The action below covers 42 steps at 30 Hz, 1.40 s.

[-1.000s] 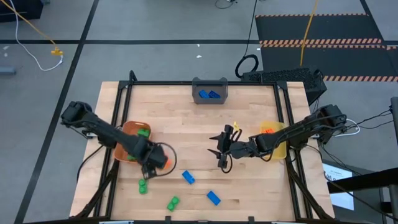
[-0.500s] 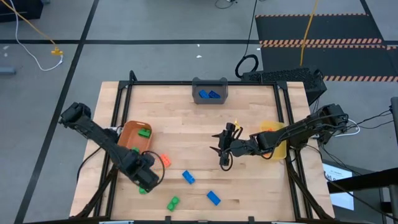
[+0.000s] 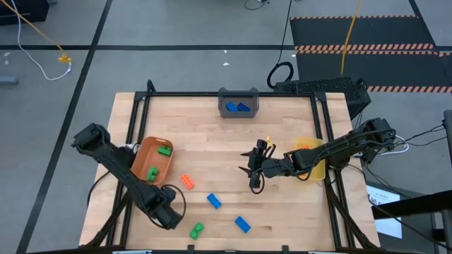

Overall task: Sort & place blocks by color
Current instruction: Put the green game piece into the orange bin

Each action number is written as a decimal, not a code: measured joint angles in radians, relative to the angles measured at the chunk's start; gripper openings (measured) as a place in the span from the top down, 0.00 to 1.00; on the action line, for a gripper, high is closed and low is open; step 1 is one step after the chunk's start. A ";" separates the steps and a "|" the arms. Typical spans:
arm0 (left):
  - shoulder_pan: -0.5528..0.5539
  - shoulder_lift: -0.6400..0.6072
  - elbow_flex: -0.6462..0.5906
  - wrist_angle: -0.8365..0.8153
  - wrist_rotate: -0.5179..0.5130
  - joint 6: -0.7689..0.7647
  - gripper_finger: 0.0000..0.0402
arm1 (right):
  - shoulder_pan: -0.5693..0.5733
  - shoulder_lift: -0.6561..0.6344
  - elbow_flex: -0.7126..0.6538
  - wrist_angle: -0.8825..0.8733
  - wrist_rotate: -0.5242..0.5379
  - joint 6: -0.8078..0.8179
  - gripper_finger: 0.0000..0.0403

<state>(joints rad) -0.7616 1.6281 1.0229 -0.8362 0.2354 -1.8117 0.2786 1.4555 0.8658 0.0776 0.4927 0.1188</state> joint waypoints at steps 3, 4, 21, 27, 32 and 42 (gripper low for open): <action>0.001 0.033 -0.001 -0.008 0.002 -0.008 0.42 | 0.000 0.000 0.000 0.000 -0.003 0.000 0.45; 0.001 0.041 -0.001 -0.010 0.007 -0.009 0.42 | 0.000 0.000 0.000 0.001 -0.015 -0.001 0.45; 0.003 0.117 0.002 -0.083 0.012 0.005 0.42 | 0.003 0.000 0.000 0.026 -0.052 -0.012 0.45; 0.004 0.145 0.000 -0.075 0.003 0.080 0.43 | 0.004 0.001 -0.001 0.028 -0.052 -0.011 0.45; 0.003 0.146 -0.001 -0.079 0.025 0.130 0.57 | 0.004 0.001 -0.001 0.032 -0.052 -0.010 0.45; 0.037 0.146 0.021 -0.079 0.045 0.181 0.79 | 0.004 0.001 -0.001 0.049 -0.053 -0.011 0.45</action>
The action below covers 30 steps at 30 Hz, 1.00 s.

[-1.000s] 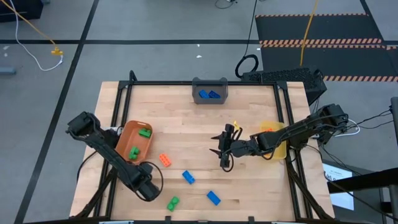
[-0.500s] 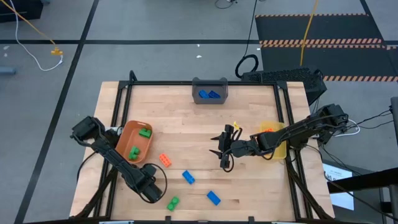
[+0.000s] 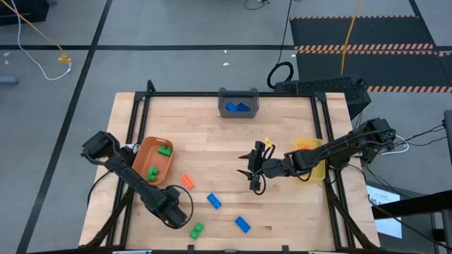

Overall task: Sort & place blocks by color
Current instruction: Put the green game piece into the orange bin

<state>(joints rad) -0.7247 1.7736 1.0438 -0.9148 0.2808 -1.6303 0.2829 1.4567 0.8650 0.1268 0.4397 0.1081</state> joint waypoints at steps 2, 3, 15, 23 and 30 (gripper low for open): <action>0.009 0.000 0.018 -0.001 0.000 0.024 0.76 | 0.000 0.000 0.000 0.000 0.000 0.000 0.45; 0.014 0.000 0.027 -0.003 0.000 0.040 0.74 | 0.000 0.000 0.000 0.000 0.000 0.000 0.45; 0.020 -0.001 0.240 -0.293 -0.116 0.314 0.54 | 0.000 0.000 0.000 0.001 -0.001 0.000 0.45; 0.026 -0.002 0.205 -0.310 -0.196 0.068 0.38 | 0.001 0.000 0.000 0.012 -0.053 0.010 0.45; 0.038 -0.001 0.177 -0.238 -0.189 -0.072 0.22 | 0.000 0.000 0.000 0.020 -0.054 0.009 0.45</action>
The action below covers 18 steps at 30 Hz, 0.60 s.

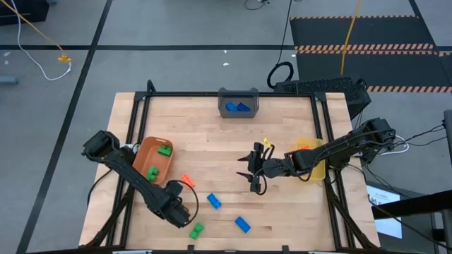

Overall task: Sort & place blocks by color
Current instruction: Put the green game piece into the orange bin

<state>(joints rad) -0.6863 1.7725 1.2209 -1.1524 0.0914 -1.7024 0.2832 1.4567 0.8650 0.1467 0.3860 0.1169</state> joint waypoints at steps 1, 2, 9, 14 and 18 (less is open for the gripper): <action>0.005 0.000 0.000 0.001 -0.012 -0.018 0.20 | 0.000 0.000 0.000 0.000 0.000 0.000 0.45; 0.011 0.000 0.000 0.002 -0.028 -0.034 0.19 | 0.000 0.000 0.000 0.000 0.000 -0.001 0.45; 0.043 0.026 0.000 0.022 -0.063 -0.059 0.14 | 0.010 0.000 0.000 0.000 0.000 -0.014 0.45; 0.061 0.085 -0.002 0.027 -0.043 -0.004 0.18 | 0.013 0.000 0.000 0.000 0.000 -0.028 0.45; 0.077 0.128 -0.002 0.026 -0.016 0.047 0.22 | 0.013 0.000 0.000 0.002 0.000 -0.028 0.45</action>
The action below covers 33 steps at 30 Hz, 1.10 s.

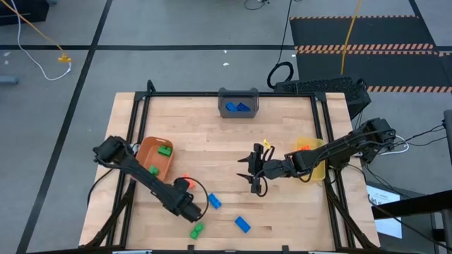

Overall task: Sort & place blocks by color
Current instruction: Put the green game piece into the orange bin

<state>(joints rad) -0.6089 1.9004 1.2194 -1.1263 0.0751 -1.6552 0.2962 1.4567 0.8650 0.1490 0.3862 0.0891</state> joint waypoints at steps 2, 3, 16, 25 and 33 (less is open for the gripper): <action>0.008 0.013 0.000 0.004 0.003 0.023 0.24 | 0.000 0.000 0.000 0.000 0.000 0.000 0.45; 0.011 0.015 0.000 0.008 0.003 0.035 0.25 | 0.000 0.000 0.000 0.001 0.000 0.000 0.45; 0.031 0.019 0.001 0.082 -0.007 0.261 0.61 | 0.000 0.000 0.000 0.005 0.000 0.000 0.45; 0.114 -0.034 0.111 -0.083 0.007 0.473 0.66 | 0.000 0.000 0.000 0.004 0.000 -0.008 0.45; 0.217 -0.131 0.198 -0.451 -0.191 0.553 0.66 | 0.000 0.000 0.000 0.005 0.001 0.005 0.45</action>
<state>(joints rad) -0.3915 1.7697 1.4175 -1.5771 -0.1155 -1.1024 0.2962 1.4567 0.8650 0.1535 0.3870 0.0936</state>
